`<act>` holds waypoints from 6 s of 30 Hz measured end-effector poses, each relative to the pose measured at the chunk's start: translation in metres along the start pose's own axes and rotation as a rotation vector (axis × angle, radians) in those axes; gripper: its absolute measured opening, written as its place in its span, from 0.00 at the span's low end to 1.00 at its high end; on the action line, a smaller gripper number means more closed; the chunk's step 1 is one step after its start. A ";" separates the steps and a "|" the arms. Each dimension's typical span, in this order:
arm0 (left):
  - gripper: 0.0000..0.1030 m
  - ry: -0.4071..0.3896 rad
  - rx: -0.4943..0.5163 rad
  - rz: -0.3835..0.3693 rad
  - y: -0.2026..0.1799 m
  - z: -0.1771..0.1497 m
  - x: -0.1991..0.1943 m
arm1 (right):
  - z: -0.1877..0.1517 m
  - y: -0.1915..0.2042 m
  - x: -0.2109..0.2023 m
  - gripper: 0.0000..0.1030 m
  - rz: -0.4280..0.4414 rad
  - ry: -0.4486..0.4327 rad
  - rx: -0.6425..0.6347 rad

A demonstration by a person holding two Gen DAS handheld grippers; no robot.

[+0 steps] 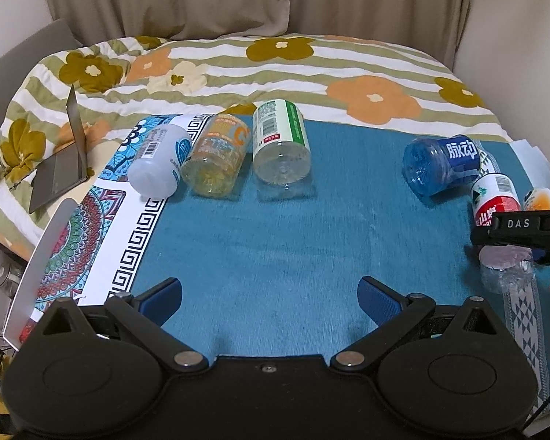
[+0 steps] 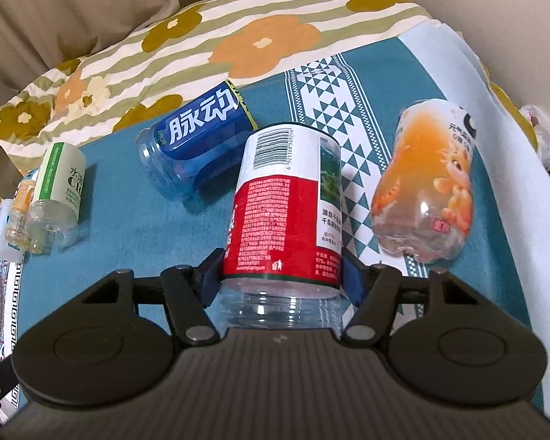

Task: Flip cup upright
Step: 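Lift the red-and-white bottle with the right tool toward the left tool, then grasp the bottle with the left tool and tilt it upright, then lower the upright bottle onto the cloth and open the left tool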

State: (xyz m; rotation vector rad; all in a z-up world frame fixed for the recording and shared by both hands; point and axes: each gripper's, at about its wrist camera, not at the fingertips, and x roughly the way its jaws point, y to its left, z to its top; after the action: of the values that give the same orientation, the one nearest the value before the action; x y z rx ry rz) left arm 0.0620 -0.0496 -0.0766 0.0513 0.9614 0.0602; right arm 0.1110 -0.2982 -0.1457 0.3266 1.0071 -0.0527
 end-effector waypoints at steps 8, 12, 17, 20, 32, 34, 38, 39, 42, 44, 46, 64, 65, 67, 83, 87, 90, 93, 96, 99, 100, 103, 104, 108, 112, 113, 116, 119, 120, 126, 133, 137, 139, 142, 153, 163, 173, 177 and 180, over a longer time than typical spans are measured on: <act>1.00 -0.024 0.043 -0.048 0.016 0.000 -0.014 | -0.011 0.013 -0.031 0.76 -0.011 -0.046 0.021; 1.00 -0.046 0.071 -0.068 0.032 0.000 -0.024 | -0.020 0.033 -0.049 0.76 -0.005 -0.065 0.018; 1.00 -0.048 0.096 -0.099 0.058 -0.007 -0.032 | -0.040 0.068 -0.066 0.76 0.014 -0.078 -0.001; 1.00 -0.045 0.109 -0.110 0.072 -0.014 -0.034 | -0.053 0.089 -0.067 0.76 0.027 -0.070 -0.014; 1.00 -0.021 0.144 -0.106 0.121 -0.034 -0.032 | -0.101 0.139 -0.028 0.77 0.018 -0.046 -0.053; 1.00 -0.015 0.146 -0.105 0.127 -0.036 -0.030 | -0.104 0.143 -0.025 0.77 0.016 -0.041 -0.061; 1.00 -0.001 0.155 -0.109 0.130 -0.039 -0.027 | -0.108 0.147 -0.018 0.78 0.007 -0.028 -0.075; 1.00 0.003 0.158 -0.112 0.130 -0.039 -0.026 | -0.108 0.147 -0.017 0.78 0.003 -0.026 -0.075; 1.00 0.003 0.162 -0.121 0.128 -0.038 -0.024 | -0.109 0.148 -0.017 0.85 0.012 -0.024 -0.071; 1.00 0.003 0.161 -0.124 0.127 -0.038 -0.024 | -0.108 0.148 -0.018 0.95 0.006 -0.029 -0.065; 1.00 0.004 0.155 -0.128 0.128 -0.036 -0.023 | -0.108 0.148 -0.019 0.97 0.002 -0.032 -0.065; 1.00 -0.028 0.125 -0.169 0.120 -0.016 -0.041 | -0.102 0.134 -0.066 1.00 0.011 -0.046 -0.057; 1.00 -0.033 0.123 -0.184 0.117 -0.012 -0.044 | -0.102 0.130 -0.075 1.00 0.010 -0.053 -0.059; 1.00 -0.042 0.127 -0.217 0.109 -0.004 -0.049 | -0.102 0.121 -0.090 1.00 0.005 -0.055 -0.071; 0.99 0.222 0.234 -0.288 -0.032 0.065 0.004 | -0.081 0.015 -0.111 1.00 0.005 -0.012 -0.173; 0.92 0.353 0.228 -0.275 -0.057 0.066 0.040 | -0.075 -0.012 -0.097 1.00 0.023 0.020 -0.151; 0.90 0.421 0.218 -0.256 -0.068 0.067 0.060 | -0.071 -0.030 -0.088 1.00 0.032 0.038 -0.132; 0.89 0.459 0.216 -0.235 -0.075 0.066 0.074 | -0.067 -0.044 -0.082 1.00 0.043 0.049 -0.111; 0.86 0.490 0.213 -0.221 -0.080 0.065 0.083 | -0.064 -0.054 -0.076 1.00 0.054 0.061 -0.092; 0.82 0.509 0.210 -0.210 -0.084 0.064 0.093 | -0.061 -0.061 -0.072 1.00 0.061 0.068 -0.088; 0.76 0.518 0.210 -0.209 -0.085 0.063 0.096 | -0.060 -0.062 -0.071 1.00 0.064 0.069 -0.089; 0.63 0.543 0.209 -0.209 -0.087 0.061 0.103 | -0.058 -0.065 -0.068 1.00 0.069 0.071 -0.087; 0.64 0.552 0.207 -0.213 -0.088 0.060 0.106 | -0.057 -0.066 -0.068 1.00 0.070 0.073 -0.085; 0.63 0.542 0.215 -0.220 -0.089 0.058 0.105 | -0.056 -0.068 -0.066 1.00 0.076 0.077 -0.073; 0.63 0.529 0.210 -0.244 -0.087 0.058 0.098 | -0.055 -0.069 -0.066 1.00 0.080 0.074 -0.068; 0.63 0.518 0.212 -0.250 -0.087 0.059 0.094 | -0.054 -0.069 -0.067 1.00 0.081 0.070 -0.068; 0.63 0.441 0.221 -0.262 -0.084 0.063 0.076 | -0.052 -0.067 -0.073 1.00 0.085 0.052 -0.066; 0.63 0.271 0.225 -0.300 -0.079 0.063 0.045 | -0.050 -0.063 -0.079 1.00 0.088 0.032 -0.066; 0.63 0.187 0.219 -0.315 -0.076 0.061 0.034 | -0.050 -0.062 -0.080 1.00 0.089 0.025 -0.066; 0.63 -0.141 0.088 -0.387 -0.056 0.028 0.018 | -0.052 -0.053 -0.085 1.00 0.082 0.016 -0.078; 0.63 -0.384 0.030 -0.376 -0.047 0.004 0.040 | -0.067 -0.038 -0.085 1.00 0.009 0.014 -0.170; 0.64 -0.460 0.047 -0.363 -0.046 -0.004 0.044 | -0.075 -0.030 -0.082 1.00 -0.023 0.020 -0.213; 0.64 -0.499 0.048 -0.362 -0.046 -0.013 0.044 | -0.077 -0.028 -0.080 1.00 -0.034 0.020 -0.231; 0.64 -0.527 0.058 -0.352 -0.045 -0.023 0.039 | -0.081 -0.024 -0.079 1.00 -0.047 0.018 -0.251; 0.64 -0.441 0.096 -0.330 -0.042 -0.034 0.024 | -0.091 -0.015 -0.076 1.00 -0.030 0.032 -0.263; 0.66 -0.352 0.142 -0.323 -0.046 -0.034 0.028 | -0.097 -0.014 -0.079 1.00 -0.036 0.028 -0.260; 0.95 -0.353 0.157 -0.309 -0.046 -0.032 0.023 | -0.098 -0.016 -0.082 1.00 -0.021 0.022 -0.243; 0.96 -0.324 0.186 -0.308 -0.047 -0.031 0.015 | -0.096 -0.013 -0.088 1.00 -0.011 0.011 -0.236; 0.97 -0.299 0.184 -0.310 -0.042 -0.030 0.003 | -0.094 -0.008 -0.096 1.00 -0.016 -0.003 -0.231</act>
State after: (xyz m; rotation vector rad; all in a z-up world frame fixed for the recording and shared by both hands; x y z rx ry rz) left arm 0.0402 -0.0903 -0.0998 0.0783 0.6648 -0.3143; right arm -0.0191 -0.2884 -0.1137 0.1069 1.0023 0.0485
